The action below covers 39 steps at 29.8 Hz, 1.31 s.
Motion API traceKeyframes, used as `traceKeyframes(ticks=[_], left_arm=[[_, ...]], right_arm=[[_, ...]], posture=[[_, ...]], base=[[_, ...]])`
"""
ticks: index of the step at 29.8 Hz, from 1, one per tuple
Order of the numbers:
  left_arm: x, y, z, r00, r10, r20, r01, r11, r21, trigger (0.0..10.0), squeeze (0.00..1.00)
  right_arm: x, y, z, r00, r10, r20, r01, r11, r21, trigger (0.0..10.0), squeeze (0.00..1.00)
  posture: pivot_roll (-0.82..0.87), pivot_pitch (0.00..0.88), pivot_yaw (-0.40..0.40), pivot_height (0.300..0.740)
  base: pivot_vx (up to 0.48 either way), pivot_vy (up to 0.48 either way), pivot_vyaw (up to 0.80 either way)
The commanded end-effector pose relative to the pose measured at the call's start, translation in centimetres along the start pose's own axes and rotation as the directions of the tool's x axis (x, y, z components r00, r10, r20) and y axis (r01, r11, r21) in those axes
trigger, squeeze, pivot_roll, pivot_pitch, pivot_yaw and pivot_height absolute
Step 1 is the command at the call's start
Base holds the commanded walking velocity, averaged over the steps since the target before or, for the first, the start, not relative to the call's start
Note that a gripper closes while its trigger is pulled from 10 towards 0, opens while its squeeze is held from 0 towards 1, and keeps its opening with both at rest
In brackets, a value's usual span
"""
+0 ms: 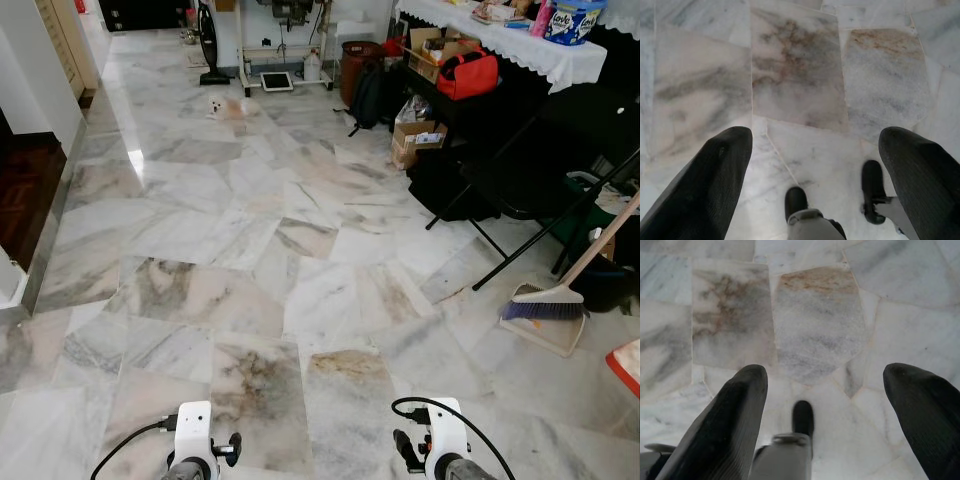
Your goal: Setting the table
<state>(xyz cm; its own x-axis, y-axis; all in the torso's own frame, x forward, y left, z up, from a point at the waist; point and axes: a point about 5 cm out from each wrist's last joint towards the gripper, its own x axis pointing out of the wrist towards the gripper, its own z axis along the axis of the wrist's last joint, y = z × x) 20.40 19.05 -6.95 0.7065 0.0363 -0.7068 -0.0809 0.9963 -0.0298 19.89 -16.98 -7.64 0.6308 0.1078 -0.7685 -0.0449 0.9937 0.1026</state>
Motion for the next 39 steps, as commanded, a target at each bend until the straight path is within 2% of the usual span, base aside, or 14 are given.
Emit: traceKeyframes(ticks=[1, 7, 10, 29, 31, 39], left_arm=[[0.04, -0.38, -0.01, 1.0, -0.01, 0.0, 0.01, 1.0, -0.003, 10.0, 0.0], [0.05, -0.23, 0.04, 1.0, -0.004, -0.001, 0.004, 1.0, -0.001, 10.0, 0.0], [0.07, -0.11, 0.18, 1.0, 0.0, 0.005, 0.0, 1.0, -0.024, 10.0, 0.0], [0.06, -0.15, 0.16, 1.0, -0.007, 0.007, 0.007, 0.999, -0.035, 10.0, 0.0], [0.05, -0.22, 0.17, 1.0, -0.009, 0.015, 0.01, 0.998, -0.057, 10.0, 0.0], [0.06, -0.18, 0.23, 1.0, -0.007, 0.013, 0.007, 1.0, -0.011, 10.0, 0.0]], right_arm=[[-0.07, -0.42, 0.0, 1.0, -0.018, -0.001, 0.018, 1.0, 0.011, 10.0, 0.0], [-0.07, -0.36, -0.07, 1.0, -0.018, -0.003, 0.018, 1.0, 0.011, 10.0, 0.0], [-0.03, -0.32, 0.05, 1.0, -0.018, -0.001, 0.018, 1.0, 0.012, 10.0, 0.0], [0.0, -0.37, 0.21, 1.0, -0.02, -0.001, 0.02, 1.0, 0.014, 10.0, 0.0], [-0.03, -0.48, 0.16, 1.0, -0.023, -0.003, 0.023, 1.0, 0.012, 10.0, 0.0], [-0.01, -0.43, 0.21, 1.0, -0.024, -0.001, 0.024, 1.0, 0.014, 10.0, 0.0]], posture=[[0.14, 0.0, -0.026, 0.74], [0.15, 0.0, -0.024, 0.74], [0.15, 0.0, -0.026, 0.74], [0.15, 0.0, -0.028, 0.74], [0.15, 0.0, -0.03, 0.74], [0.15, 0.0, -0.031, 0.74]], base=[[0.0, -0.48, -0.55], [0.0, -0.48, -0.54], [0.0, 0.0, -0.53], [0.0, 0.0, -0.52], [0.0, 0.0, -0.52], [0.0, -0.09, -0.52]])
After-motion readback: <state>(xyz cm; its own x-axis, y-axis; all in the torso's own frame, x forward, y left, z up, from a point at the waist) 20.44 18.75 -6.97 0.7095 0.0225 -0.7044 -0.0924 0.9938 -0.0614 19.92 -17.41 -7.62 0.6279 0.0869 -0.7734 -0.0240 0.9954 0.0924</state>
